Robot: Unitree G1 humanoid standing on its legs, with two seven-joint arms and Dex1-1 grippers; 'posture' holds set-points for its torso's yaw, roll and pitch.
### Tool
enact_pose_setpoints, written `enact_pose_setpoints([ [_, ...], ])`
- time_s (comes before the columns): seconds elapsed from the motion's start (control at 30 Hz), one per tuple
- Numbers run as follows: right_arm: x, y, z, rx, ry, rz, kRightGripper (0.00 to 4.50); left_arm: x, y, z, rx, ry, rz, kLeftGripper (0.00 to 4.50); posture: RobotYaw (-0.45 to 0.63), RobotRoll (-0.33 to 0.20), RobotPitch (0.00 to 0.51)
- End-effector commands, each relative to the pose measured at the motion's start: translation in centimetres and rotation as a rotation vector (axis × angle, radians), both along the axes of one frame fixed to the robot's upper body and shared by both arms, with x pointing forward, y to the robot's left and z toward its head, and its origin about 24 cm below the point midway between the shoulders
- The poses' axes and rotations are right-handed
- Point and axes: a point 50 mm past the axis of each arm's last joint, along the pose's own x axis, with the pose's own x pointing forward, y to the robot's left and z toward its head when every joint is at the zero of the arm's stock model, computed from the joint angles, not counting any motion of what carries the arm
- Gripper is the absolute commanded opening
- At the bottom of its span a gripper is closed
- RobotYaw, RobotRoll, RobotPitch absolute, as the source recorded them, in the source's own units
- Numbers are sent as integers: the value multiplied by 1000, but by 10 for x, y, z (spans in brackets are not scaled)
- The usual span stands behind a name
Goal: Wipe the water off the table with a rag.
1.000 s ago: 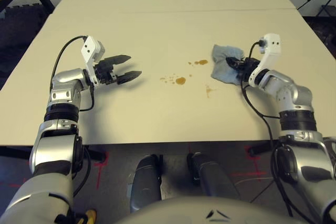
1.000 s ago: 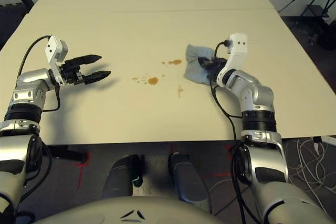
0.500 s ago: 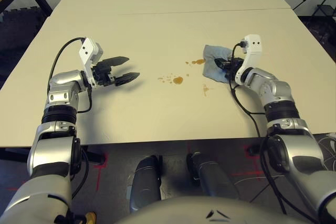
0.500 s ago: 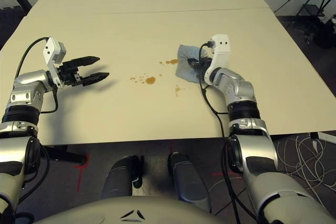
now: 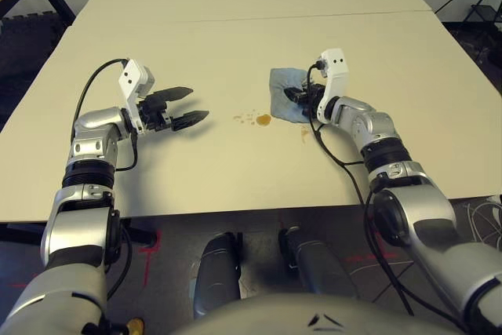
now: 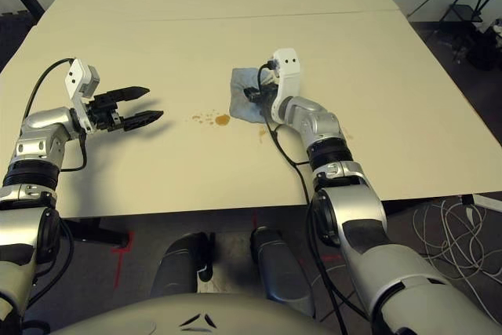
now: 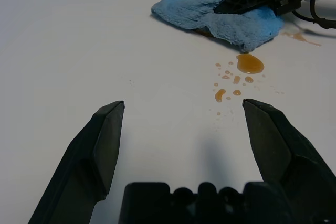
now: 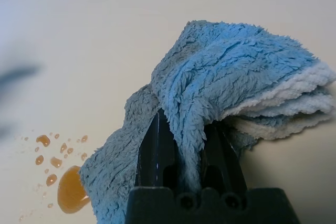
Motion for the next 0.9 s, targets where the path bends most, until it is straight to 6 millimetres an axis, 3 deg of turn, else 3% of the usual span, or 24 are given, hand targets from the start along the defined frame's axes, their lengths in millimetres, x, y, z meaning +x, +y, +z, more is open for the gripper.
enact_pose_setpoints([
  [0.03,1,1,-4,-20,14,3,179,-2,2,-2,3,6,4,4500,-195,0,135],
  [0.33,17,-73,24,-80,-52,-164,179,2,-1,2,-13,5,3,4500,-219,0,136],
  [0.43,14,-106,36,-109,-70,-207,178,3,-1,2,-5,5,-1,4500,-231,0,136],
  [0.53,6,-126,41,-118,-64,-202,177,4,-3,1,-9,8,-9,4500,-245,0,137],
  [0.7,-27,-142,51,-93,-23,-133,177,6,-7,-2,-11,16,-20,4500,-261,0,142],
  [0.9,-72,-132,57,-41,42,-81,176,6,-9,-7,-11,33,-33,4500,-290,0,151],
])
